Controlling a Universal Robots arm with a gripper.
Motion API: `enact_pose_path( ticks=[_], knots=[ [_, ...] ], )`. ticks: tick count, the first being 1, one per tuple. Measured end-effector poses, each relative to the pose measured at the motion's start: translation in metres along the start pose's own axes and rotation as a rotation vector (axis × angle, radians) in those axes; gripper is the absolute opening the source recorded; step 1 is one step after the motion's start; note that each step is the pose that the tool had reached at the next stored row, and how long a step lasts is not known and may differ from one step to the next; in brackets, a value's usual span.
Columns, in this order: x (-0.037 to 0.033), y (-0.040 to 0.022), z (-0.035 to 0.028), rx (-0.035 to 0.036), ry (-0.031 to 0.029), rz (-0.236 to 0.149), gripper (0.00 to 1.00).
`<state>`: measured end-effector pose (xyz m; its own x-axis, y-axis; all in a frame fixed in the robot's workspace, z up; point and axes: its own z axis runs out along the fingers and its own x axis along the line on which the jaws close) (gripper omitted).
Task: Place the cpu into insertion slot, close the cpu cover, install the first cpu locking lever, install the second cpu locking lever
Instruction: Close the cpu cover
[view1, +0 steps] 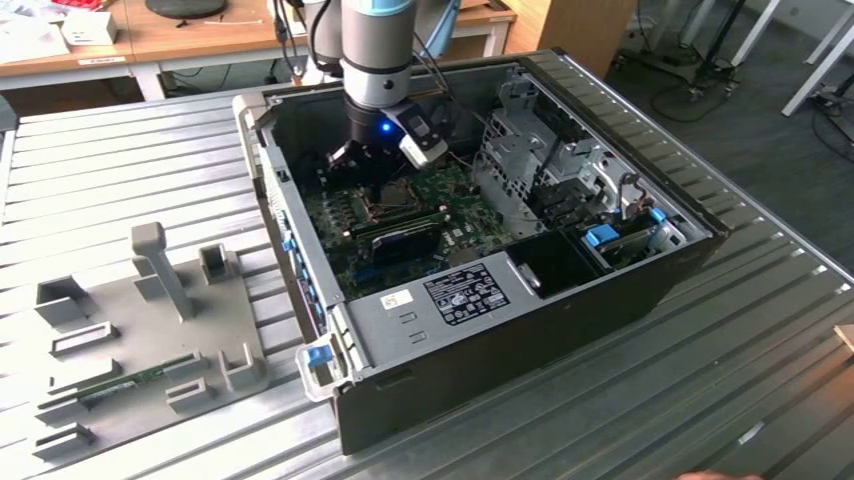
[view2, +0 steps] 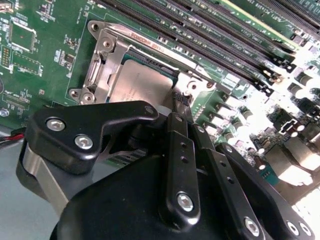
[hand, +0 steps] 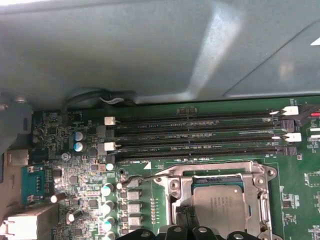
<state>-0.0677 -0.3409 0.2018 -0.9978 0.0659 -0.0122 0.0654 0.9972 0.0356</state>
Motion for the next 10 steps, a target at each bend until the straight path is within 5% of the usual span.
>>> enact_pose_path(
  ticks=[10],
  knots=[
    [0.0003,0.0,0.0018,-0.0001,-0.0001,0.0,0.1]
  ],
)
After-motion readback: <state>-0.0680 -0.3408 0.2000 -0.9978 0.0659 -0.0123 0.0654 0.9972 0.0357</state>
